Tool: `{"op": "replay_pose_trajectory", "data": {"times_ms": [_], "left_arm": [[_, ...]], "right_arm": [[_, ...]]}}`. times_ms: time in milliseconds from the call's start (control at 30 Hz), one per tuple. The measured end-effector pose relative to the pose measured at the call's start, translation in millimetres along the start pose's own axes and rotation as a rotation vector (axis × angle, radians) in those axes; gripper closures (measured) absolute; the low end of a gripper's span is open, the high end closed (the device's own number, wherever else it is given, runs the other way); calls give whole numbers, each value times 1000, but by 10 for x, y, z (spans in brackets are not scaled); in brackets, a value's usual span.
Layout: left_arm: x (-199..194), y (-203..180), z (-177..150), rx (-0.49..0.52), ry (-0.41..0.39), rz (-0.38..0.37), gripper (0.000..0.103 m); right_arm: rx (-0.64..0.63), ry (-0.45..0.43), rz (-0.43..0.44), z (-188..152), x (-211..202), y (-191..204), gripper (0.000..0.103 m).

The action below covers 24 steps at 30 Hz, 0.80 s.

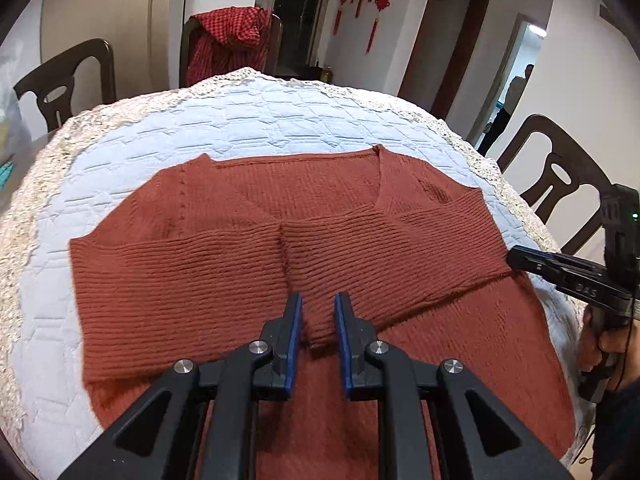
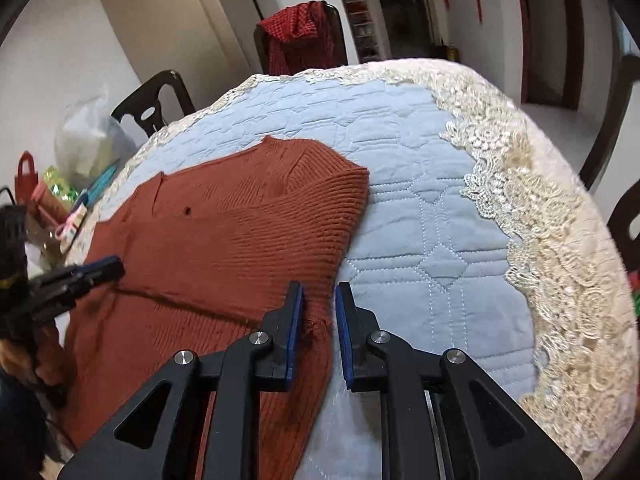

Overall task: Fold small clothes
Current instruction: 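Move both open grippers toward the sweater hem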

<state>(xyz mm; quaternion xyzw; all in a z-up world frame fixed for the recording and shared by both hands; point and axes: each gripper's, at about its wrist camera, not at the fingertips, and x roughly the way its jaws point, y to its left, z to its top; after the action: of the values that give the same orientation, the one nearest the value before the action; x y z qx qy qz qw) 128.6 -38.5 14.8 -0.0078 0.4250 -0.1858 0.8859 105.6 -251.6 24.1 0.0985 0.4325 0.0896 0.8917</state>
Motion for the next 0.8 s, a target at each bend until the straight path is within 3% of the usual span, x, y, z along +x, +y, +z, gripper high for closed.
{"op": "replay_pose_trajectory", "data": {"times_ms": [133,267,367,467,567,800], "left_arm": [[-160,83,-148,-38,-19,20,81],[-362,149,-311,-65,-48,40,68],[-476,221,-408,-64,-71,97,59],[-510,352,-491,-93,-64,143,59],[-562,472,-612,-135,-56,143,59],[-545,455,-683,-111,-52,173,59]], "right_arm": [[-7,-4,2,-96,-124,41,87],[-16,1,17,-219,-201,93,85],[-36,-11,31,-247,-255,154,84],[-63,-5,25,-265,-231,209,83],[-69,10,33,-309,-212,260,83],[-98,32,42,-444,-172,296,80]]}}
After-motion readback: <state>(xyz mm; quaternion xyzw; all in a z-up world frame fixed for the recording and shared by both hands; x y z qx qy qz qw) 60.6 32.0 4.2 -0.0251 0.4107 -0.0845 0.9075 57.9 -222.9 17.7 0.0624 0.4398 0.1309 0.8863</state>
